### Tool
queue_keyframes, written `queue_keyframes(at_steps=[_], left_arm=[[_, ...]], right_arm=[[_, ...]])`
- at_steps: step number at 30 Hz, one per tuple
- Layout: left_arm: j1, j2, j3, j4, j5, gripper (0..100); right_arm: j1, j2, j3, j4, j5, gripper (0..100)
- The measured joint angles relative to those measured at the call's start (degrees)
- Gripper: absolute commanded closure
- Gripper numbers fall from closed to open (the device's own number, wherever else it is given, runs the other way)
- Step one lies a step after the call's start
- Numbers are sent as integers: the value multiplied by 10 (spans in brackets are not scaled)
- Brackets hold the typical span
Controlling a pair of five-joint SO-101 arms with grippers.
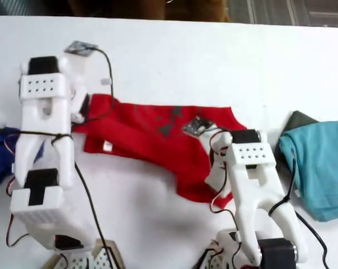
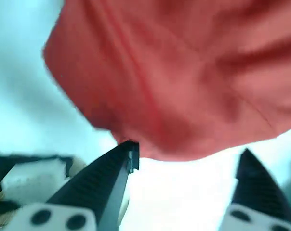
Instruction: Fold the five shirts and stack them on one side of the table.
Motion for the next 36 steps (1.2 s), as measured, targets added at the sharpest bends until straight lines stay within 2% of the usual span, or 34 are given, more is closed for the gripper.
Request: queue_keyframes(at_steps=[11, 13, 19, 23, 26, 30, 36], left_arm=[[-5, 0, -13, 12, 1, 849], [-11, 0, -13, -6, 6, 849], [-27, 0, -13, -113, 91, 848], [-21, 11, -19, -171, 134, 848], [-8, 59, -52, -185, 170, 847], [16, 156, -133, -164, 199, 847], [43, 320, -303, -109, 205, 847]], right_arm=[[1, 0, -132, 67, 3, 644], [11, 0, -156, 62, 4, 644], [60, 24, -220, -18, 3, 644], [80, 105, -287, -53, 3, 644], [93, 185, -364, -58, -10, 644], [105, 306, -488, -58, -47, 644], [93, 483, -642, -26, -58, 644]])
